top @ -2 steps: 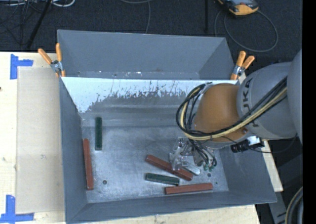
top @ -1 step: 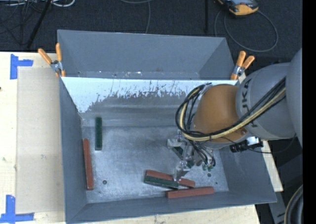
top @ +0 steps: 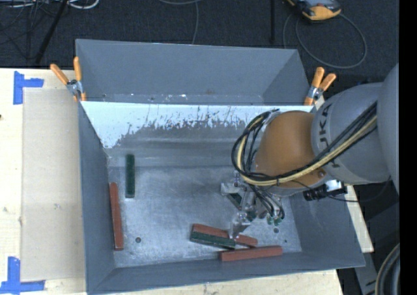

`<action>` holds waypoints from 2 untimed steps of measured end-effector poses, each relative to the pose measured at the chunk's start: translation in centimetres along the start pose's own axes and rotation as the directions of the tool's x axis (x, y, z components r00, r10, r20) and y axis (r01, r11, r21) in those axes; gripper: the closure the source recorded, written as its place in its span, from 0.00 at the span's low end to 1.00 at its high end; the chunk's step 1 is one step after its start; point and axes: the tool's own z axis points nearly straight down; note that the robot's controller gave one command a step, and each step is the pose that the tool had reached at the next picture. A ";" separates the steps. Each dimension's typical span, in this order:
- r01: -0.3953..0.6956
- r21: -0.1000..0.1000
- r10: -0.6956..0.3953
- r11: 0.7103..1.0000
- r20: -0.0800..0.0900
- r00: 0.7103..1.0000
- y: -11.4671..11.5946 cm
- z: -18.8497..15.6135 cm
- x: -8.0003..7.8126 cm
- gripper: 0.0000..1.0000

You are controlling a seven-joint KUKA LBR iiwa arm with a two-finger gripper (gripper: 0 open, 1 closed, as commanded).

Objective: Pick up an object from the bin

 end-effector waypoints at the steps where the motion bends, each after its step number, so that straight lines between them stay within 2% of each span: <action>1: 0.034 0.005 -0.034 0.999 0.000 0.999 1.8 0.2 2.1 0.00; 2: -0.029 0.005 0.029 1.000 0.011 1.000 2.5 0.1 2.6 0.00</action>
Offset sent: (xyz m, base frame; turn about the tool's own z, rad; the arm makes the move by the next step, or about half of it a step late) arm -0.0422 0.0194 -0.0114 0.1359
